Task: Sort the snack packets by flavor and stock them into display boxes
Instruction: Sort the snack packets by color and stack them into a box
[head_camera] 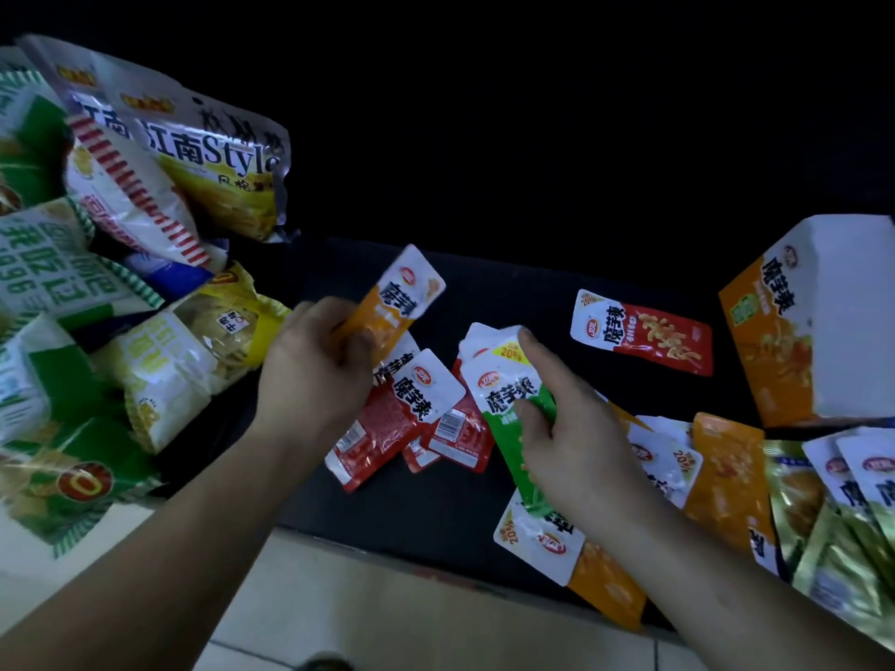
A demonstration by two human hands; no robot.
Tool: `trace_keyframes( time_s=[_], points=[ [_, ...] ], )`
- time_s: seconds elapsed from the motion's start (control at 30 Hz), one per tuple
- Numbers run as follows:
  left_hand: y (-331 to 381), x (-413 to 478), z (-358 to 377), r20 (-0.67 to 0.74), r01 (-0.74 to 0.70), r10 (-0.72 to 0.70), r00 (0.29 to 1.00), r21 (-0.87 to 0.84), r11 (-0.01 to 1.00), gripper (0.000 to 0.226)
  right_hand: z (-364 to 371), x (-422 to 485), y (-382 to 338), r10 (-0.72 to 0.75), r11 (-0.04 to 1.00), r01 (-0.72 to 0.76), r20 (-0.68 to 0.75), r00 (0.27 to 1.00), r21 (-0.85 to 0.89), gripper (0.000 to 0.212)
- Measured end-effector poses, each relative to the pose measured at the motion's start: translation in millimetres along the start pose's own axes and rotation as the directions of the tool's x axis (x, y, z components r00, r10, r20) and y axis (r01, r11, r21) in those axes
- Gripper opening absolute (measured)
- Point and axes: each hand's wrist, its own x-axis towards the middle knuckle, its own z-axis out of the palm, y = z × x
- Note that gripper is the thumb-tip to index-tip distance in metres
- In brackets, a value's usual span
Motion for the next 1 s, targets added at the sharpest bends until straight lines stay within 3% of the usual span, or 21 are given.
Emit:
trace_keyframes(
  time_s=[0.1,0.17,0.3,0.47,0.63,0.77,0.83,1.0],
  points=[
    [31,-31,-8,-0.015,0.135,-0.149,0.989,-0.343,0.93,0.007,-19,-13,-15,-0.011,0.989,0.013,-0.014,1.0,0.148,0.069],
    [54,-57,-4,0.087,0.234,-0.22,0.971,-0.5,0.834,0.017,-39,-26,-24,0.073,0.968,-0.068,-0.01,0.997,0.242,0.069],
    [80,-107,21,0.32,0.402,-0.252,0.913,-0.613,0.68,0.015,-71,-61,-12,0.25,0.903,-0.251,0.051,0.967,0.349,0.066],
    [111,-162,55,0.523,0.549,-0.255,0.813,-0.542,0.636,0.012,-81,-124,28,0.389,0.816,-0.339,-0.01,0.921,0.468,0.063],
    [131,-191,72,0.603,0.592,-0.268,0.751,-0.438,0.676,0.023,-103,-164,63,0.519,0.702,-0.478,0.08,0.851,0.528,0.064],
    [152,-203,85,0.666,0.603,-0.254,0.702,-0.364,0.71,0.017,-124,-182,70,0.526,0.673,-0.471,0.078,0.847,0.57,0.072],
    [167,-200,90,0.695,0.589,-0.232,0.68,-0.33,0.738,0.011,-139,-186,72,0.539,0.682,-0.452,0.023,0.842,0.575,0.073],
    [215,-188,102,0.794,0.527,-0.153,0.589,-0.234,0.817,0.022,-177,-197,86,0.562,0.681,-0.358,-0.143,0.815,0.638,0.076]
  ],
)
